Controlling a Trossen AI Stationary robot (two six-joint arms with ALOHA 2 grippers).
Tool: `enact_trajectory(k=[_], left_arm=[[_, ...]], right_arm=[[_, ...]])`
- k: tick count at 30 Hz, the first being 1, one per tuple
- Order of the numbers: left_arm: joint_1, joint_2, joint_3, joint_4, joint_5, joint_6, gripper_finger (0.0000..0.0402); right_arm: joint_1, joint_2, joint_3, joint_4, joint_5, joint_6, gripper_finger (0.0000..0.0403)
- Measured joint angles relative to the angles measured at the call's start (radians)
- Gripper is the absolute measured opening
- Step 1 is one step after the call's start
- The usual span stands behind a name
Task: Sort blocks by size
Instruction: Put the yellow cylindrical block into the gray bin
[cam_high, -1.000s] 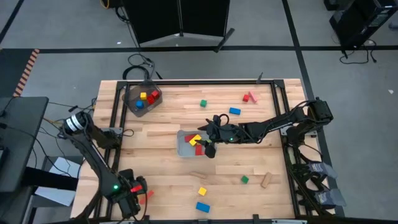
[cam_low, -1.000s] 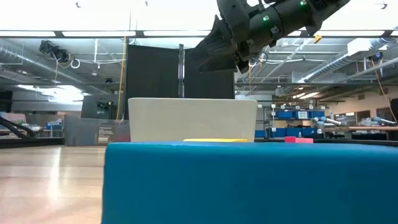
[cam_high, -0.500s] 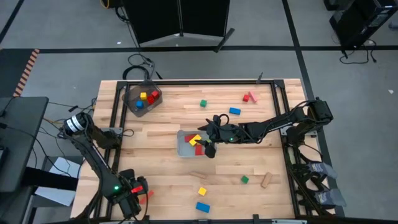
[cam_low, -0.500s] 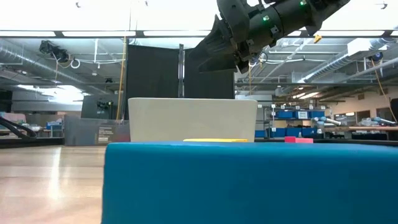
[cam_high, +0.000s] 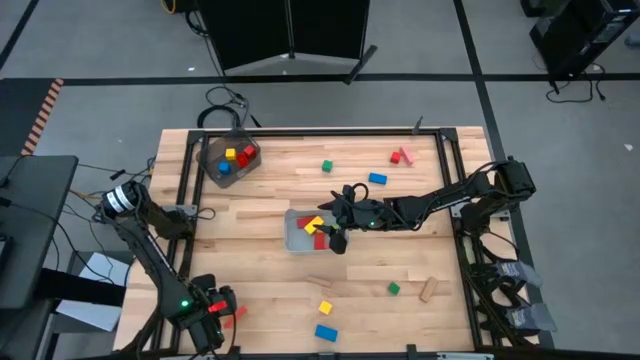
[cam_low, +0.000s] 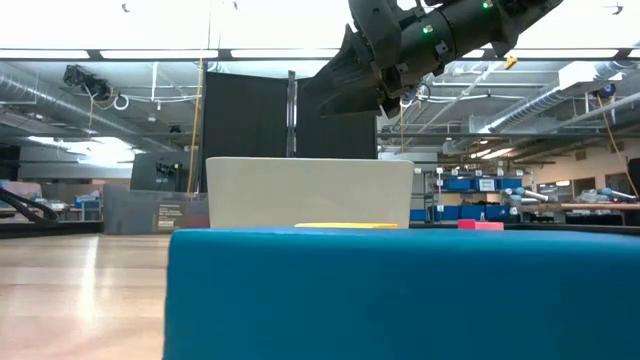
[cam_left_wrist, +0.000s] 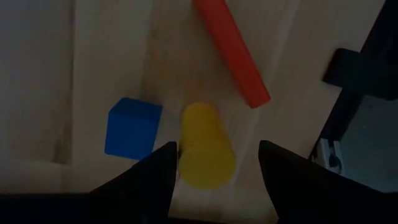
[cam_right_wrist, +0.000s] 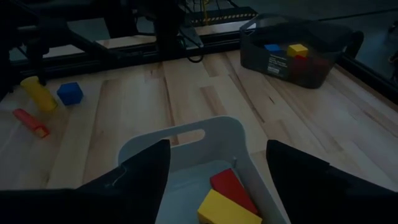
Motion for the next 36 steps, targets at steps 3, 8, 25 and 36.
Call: enact_trajectory(k=[3, 8, 25, 36], left_arm=[[0.000, 0.000, 0.000, -0.001, -0.001, -0.001, 0.0234], [0.000, 0.001, 0.000, -0.002, -0.014, -0.002, 0.0234], [-0.001, 0.085, 0.000, -0.003, 0.021, 0.003, 0.0231], [-0.001, 0.085, 0.000, -0.006, 0.019, 0.004, 0.0142]], right_arm=[[0.000, 0.000, 0.000, 0.000, 0.000, 0.000, 0.0276], [0.000, 0.000, 0.000, 0.000, 0.000, 0.000, 0.0276], [0.000, 0.000, 0.000, 0.000, 0.000, 0.002, 0.0272], [0.000, 0.000, 0.000, 0.000, 0.000, 0.002, 0.0269]])
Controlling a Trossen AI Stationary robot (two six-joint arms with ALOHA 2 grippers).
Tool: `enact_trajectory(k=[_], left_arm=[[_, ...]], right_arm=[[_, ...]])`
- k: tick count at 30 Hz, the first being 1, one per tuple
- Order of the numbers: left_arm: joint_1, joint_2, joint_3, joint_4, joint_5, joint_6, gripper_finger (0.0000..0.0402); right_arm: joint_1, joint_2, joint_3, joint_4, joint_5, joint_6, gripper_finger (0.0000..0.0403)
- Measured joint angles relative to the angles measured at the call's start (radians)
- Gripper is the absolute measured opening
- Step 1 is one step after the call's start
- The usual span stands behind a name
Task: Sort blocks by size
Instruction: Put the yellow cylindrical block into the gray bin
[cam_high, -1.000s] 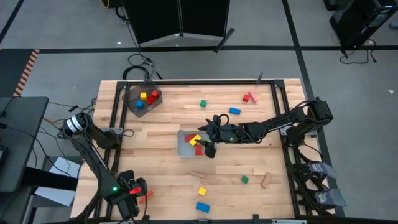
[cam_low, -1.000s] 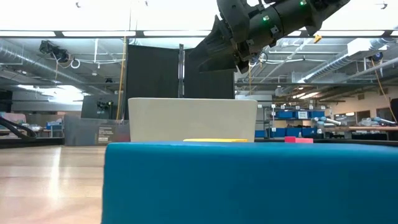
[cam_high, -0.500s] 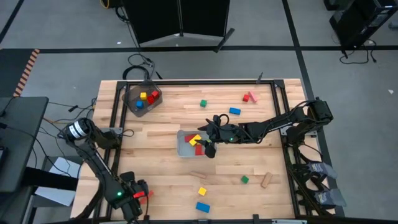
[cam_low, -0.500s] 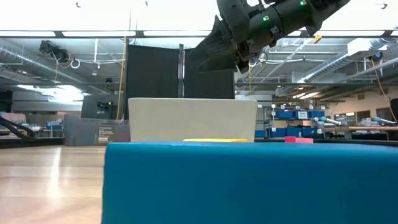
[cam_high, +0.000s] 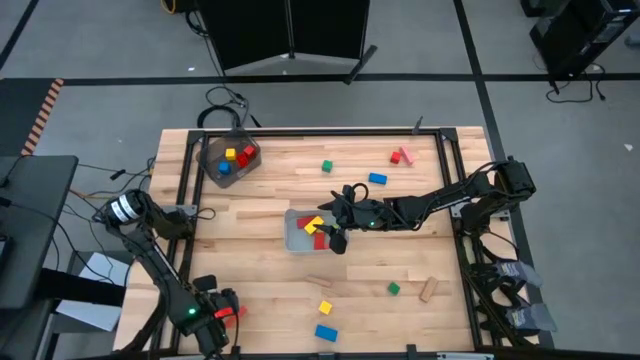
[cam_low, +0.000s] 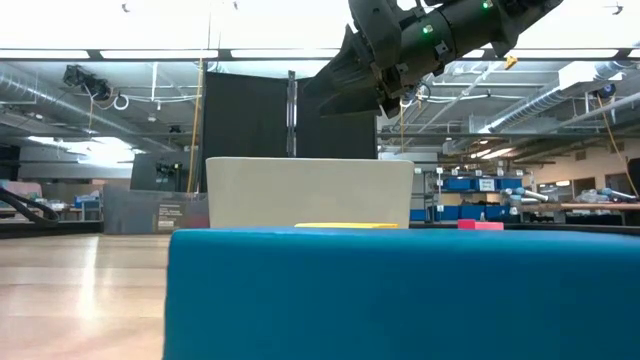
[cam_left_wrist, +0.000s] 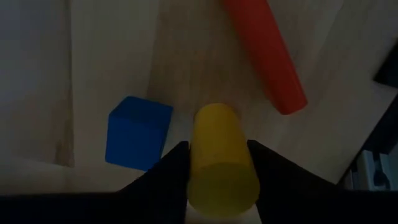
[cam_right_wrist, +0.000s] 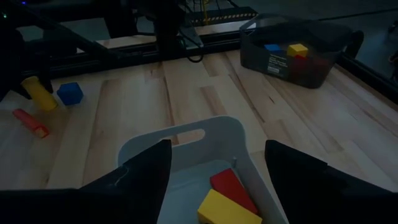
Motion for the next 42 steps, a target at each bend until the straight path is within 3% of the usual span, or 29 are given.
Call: enact_trajectory(k=[8, 11, 14, 19, 23, 27, 34, 37, 42], left_arm=[[0.000, -0.010, 0.001, -0.003, 0.065, 0.000, 0.0136], [0.000, -0.039, 0.050, -0.078, 0.028, 0.001, 0.0136], [0.001, -0.079, 0.122, -0.183, -0.106, 0.004, 0.0136], [0.064, -0.115, 0.193, -0.303, -0.438, 0.019, 0.0136], [0.192, -0.114, 0.163, -0.198, -0.627, 0.145, 0.0136], [0.355, -0.113, 0.118, 0.016, -0.727, 0.389, 0.0136], [0.625, -0.113, 0.063, 0.329, -0.741, 0.749, 0.0136], [0.730, -0.113, 0.019, 0.432, -0.682, 0.836, 0.0136], [0.872, -0.113, -0.083, 0.638, -0.503, 0.892, 0.0136]], right_arm=[[0.000, 0.000, 0.000, 0.000, 0.000, -0.001, 0.0268], [0.004, 0.000, 0.000, 0.000, 0.000, -0.002, 0.0268], [0.012, 0.000, 0.000, 0.003, 0.000, -0.002, 0.0267], [0.039, -0.004, 0.000, 0.037, 0.000, -0.022, 0.0265], [0.069, -0.043, 0.000, 0.066, 0.003, -0.054, 0.0265], [0.107, -0.113, 0.000, 0.048, 0.043, -0.099, 0.0263], [0.190, -0.271, 0.001, -0.169, 0.242, -0.157, 0.0261], [0.203, -0.314, 0.001, -0.330, 0.303, -0.070, 0.0261], [0.210, -0.325, -0.009, -0.586, 0.308, 0.114, 0.0261]])
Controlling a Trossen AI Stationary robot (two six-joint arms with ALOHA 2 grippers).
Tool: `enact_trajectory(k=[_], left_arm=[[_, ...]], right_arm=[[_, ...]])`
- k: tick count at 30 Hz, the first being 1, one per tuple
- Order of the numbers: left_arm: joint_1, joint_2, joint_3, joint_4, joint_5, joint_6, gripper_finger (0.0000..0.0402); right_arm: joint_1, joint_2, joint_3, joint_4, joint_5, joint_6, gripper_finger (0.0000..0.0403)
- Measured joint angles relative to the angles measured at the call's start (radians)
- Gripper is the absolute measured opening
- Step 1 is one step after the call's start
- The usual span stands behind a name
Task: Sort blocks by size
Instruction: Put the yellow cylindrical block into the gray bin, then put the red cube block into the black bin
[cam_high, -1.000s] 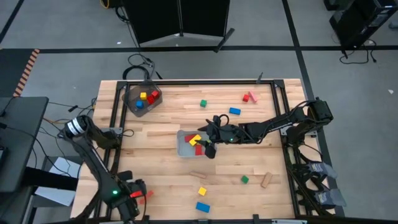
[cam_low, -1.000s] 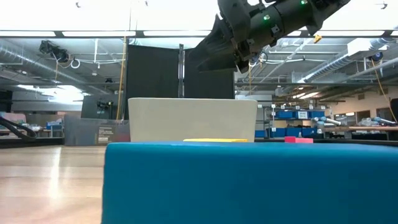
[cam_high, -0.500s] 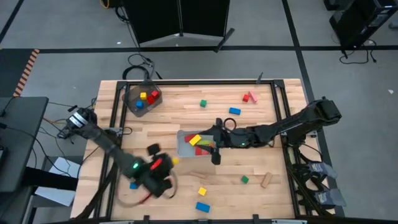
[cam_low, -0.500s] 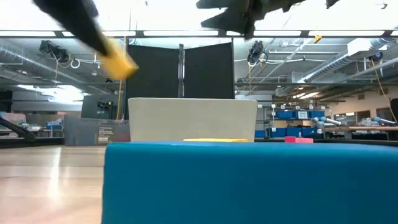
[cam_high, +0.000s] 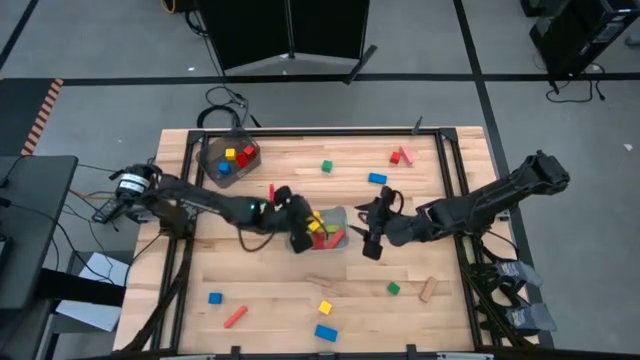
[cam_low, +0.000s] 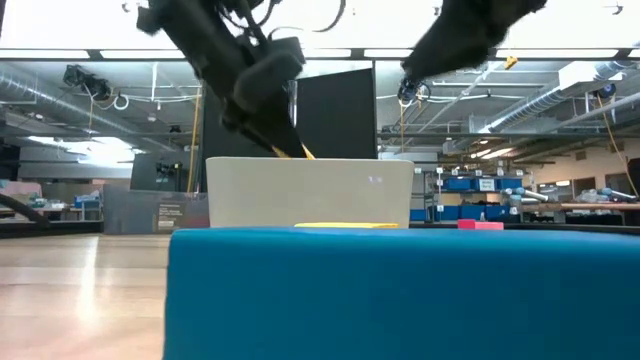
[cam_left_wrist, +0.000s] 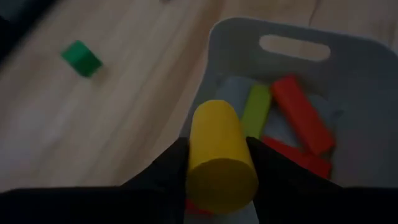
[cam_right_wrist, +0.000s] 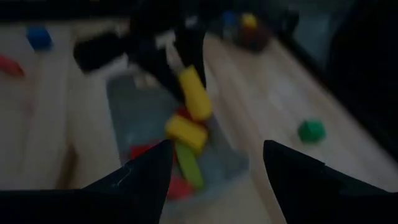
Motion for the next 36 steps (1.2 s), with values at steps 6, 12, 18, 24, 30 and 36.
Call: enact_trajectory(k=[6, 12, 18, 24, 30, 36], left_arm=[[0.062, 0.000, -0.098, 0.181, 0.101, -0.004, 0.0205], [0.066, 0.000, -0.088, 0.184, 0.126, -0.007, 0.0331], [0.065, -0.055, -0.082, 0.249, 0.084, -0.027, 0.0367], [0.045, -0.178, -0.081, 0.228, 0.018, -0.003, 0.0347], [-0.015, -0.277, -0.081, 0.163, -0.063, 0.001, 0.0322], [-0.081, -0.327, -0.081, 0.104, -0.140, 0.002, 0.0305]], right_arm=[[0.002, -0.003, -0.030, -0.148, 0.025, 0.166, 0.0263], [-0.101, -0.003, -0.032, -0.230, 0.046, 0.350, 0.0262], [-0.403, 0.019, -0.033, -0.430, 0.036, 0.565, 0.0259], [-0.705, 0.104, -0.033, -0.391, -0.102, 0.529, 0.0277], [-0.861, 0.207, -0.033, -0.334, -0.137, 0.516, 0.0301], [-0.893, 0.302, -0.033, -0.237, -0.145, 0.531, 0.0318]])
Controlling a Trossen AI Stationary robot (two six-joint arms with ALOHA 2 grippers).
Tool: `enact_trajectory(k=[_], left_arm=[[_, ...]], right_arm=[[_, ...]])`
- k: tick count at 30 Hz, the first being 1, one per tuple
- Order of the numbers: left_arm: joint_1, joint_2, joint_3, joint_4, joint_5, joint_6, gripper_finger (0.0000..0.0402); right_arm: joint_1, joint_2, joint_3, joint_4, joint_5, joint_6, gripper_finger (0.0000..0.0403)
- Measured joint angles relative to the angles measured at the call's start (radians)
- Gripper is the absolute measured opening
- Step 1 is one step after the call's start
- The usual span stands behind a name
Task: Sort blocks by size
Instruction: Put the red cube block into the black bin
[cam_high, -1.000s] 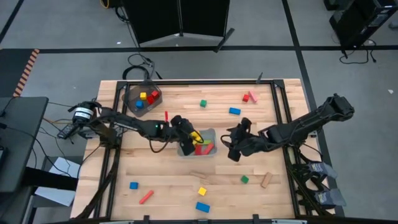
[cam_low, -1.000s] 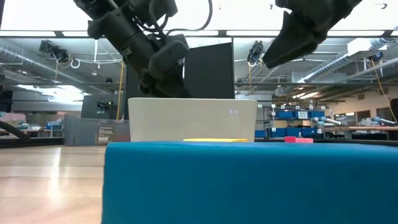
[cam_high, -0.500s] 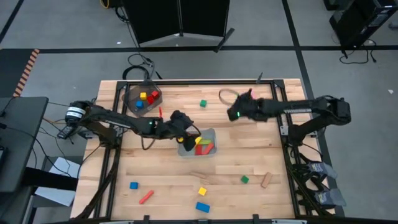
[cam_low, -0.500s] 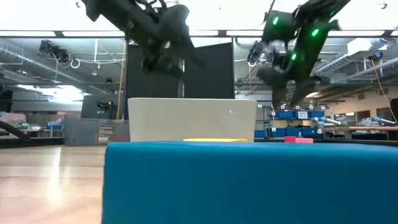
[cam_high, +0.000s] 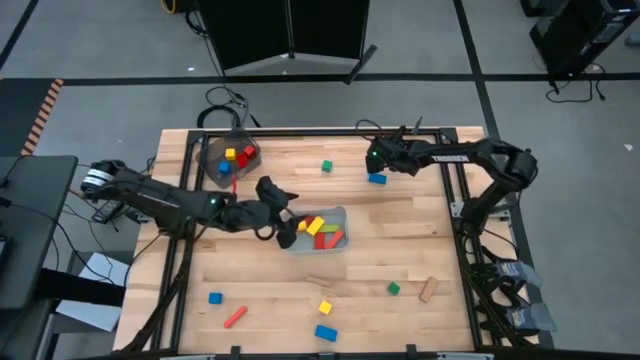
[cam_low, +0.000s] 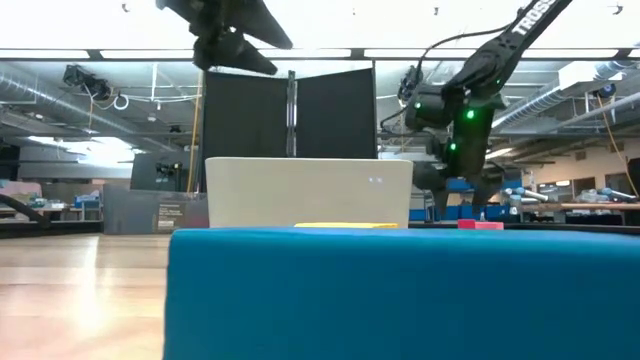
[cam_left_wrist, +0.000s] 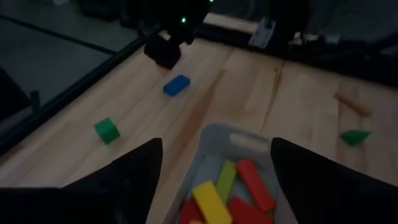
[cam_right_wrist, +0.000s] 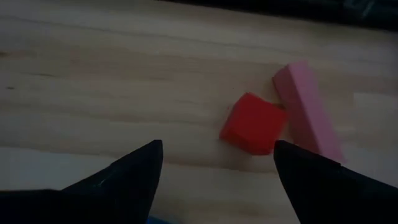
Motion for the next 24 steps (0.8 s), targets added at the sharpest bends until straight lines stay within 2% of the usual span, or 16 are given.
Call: enact_trajectory(k=[11, 24], left_arm=[[-0.070, -0.014, -0.001, -0.041, -0.034, -0.002, 0.0296], [-0.077, -0.014, -0.001, -0.049, -0.039, -0.004, 0.0295]], right_arm=[[-0.006, 0.074, 0.000, 0.004, 0.040, 0.095, 0.0302], [-0.065, 0.133, 0.000, 0.082, 0.078, 0.062, 0.0260]])
